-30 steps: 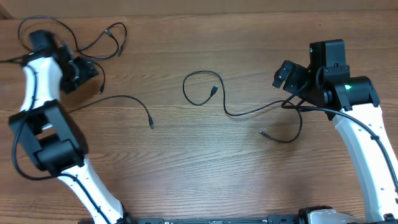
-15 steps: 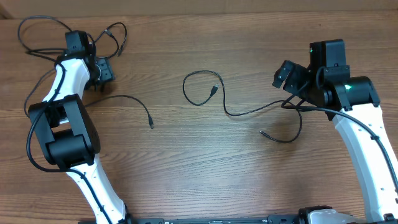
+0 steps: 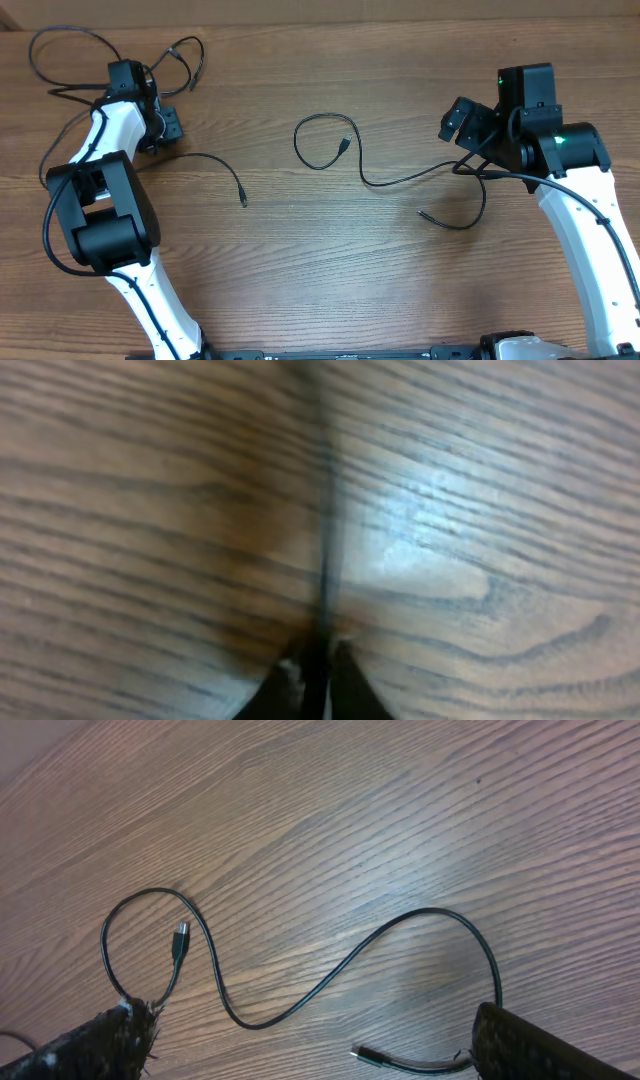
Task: Untangle cables
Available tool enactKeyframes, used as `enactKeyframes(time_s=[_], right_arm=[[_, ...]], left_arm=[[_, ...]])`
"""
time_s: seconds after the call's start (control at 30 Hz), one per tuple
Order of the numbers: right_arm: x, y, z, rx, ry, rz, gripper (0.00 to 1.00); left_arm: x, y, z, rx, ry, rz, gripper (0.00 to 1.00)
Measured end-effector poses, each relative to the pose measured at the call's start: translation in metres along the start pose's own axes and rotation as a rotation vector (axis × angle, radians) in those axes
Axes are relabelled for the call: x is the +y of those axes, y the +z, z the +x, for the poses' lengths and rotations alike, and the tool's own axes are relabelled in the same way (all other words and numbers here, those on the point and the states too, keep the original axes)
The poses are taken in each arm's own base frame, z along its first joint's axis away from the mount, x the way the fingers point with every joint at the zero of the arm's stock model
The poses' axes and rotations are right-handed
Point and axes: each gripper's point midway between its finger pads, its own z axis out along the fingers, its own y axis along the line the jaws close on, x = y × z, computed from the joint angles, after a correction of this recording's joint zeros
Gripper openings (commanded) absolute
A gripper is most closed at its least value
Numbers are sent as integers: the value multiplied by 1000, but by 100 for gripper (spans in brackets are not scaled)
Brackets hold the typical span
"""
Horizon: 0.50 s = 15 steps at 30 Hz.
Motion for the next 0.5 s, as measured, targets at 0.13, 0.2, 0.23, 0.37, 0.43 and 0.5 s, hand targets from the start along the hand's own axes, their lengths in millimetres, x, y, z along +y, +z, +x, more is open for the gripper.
enactKeyframes(time_s=[0.13, 0.2, 0.23, 0.37, 0.43, 0.5], right_arm=[[0, 0, 0, 0, 0, 0, 100], [0, 0, 0, 0, 0, 0, 100], [0, 0, 0, 0, 0, 1, 100], [0, 0, 0, 0, 0, 0, 100], [0, 0, 0, 0, 0, 0, 100], [0, 0, 0, 0, 0, 0, 100]], left_arm=[[1, -3, 9, 48, -28, -5, 4], [3, -7, 16, 85, -54, -11, 4], [3, -8, 20, 103, -64, -14, 4], [7, -25, 29, 182, -133, -32, 4], [7, -35, 24, 188, -163, -35, 4], [6, -50, 17, 189, -191, -34, 4]])
